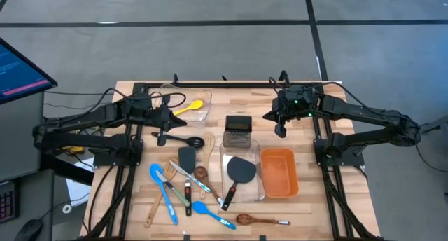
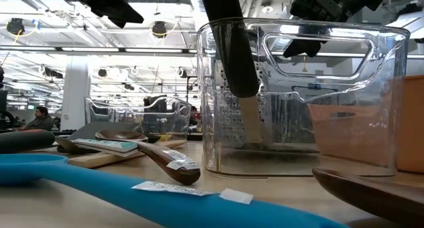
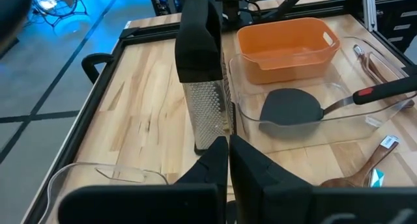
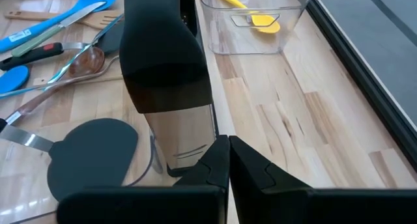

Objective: Pick & Place Kitchen Items
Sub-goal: Put the green knife into the orange bin

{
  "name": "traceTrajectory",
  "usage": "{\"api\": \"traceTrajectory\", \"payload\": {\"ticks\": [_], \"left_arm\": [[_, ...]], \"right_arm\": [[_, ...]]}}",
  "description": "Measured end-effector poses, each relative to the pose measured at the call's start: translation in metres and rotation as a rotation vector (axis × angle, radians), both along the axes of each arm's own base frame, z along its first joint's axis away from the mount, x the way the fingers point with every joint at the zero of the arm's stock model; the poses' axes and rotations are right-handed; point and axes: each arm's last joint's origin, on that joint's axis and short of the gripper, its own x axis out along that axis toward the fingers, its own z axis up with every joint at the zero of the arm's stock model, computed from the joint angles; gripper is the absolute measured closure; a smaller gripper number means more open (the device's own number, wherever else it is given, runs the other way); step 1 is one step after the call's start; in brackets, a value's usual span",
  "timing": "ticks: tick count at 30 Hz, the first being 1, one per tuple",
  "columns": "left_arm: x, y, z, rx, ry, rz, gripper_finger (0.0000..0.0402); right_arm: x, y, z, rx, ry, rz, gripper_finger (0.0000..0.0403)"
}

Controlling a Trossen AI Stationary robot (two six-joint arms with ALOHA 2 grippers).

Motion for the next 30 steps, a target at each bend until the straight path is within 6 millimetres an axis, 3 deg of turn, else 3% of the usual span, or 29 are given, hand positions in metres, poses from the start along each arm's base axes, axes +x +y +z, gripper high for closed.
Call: {"api": "traceTrajectory", "payload": {"ticks": [30], "left_arm": [[0.0006, 0.0002, 0.0014, -0.06, -0.022, 0.031, 0.0399]], "right_arm": [[0.0, 0.0, 0.0, 0.033, -0.005, -0.026, 0.0402]]}}
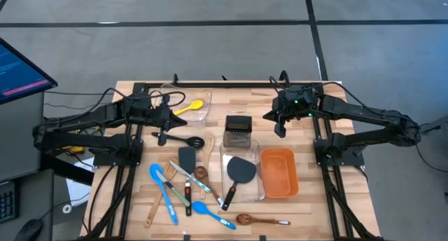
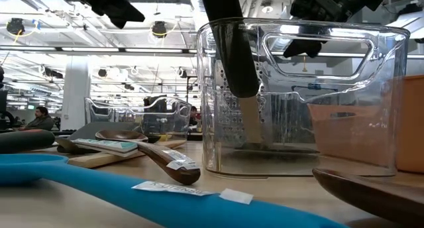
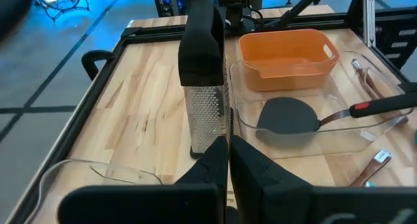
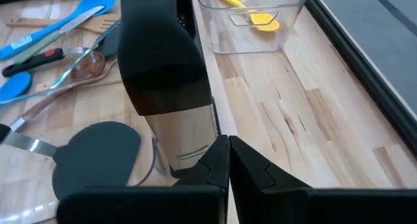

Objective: Pick & Place Kitchen Items
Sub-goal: Put the green knife into the orange bin

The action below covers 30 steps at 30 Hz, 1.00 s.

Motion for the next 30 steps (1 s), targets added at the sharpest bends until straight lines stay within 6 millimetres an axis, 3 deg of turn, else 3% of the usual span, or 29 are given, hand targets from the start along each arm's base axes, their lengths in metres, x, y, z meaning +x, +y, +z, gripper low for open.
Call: {"api": "traceTrajectory", "payload": {"ticks": [30], "left_arm": [[0.0003, 0.0001, 0.0008, -0.005, -0.01, 0.004, 0.0399]], "right_arm": [[-0.0002, 0.0001, -0.0002, 0.012, 0.001, -0.009, 0.0402]]}}
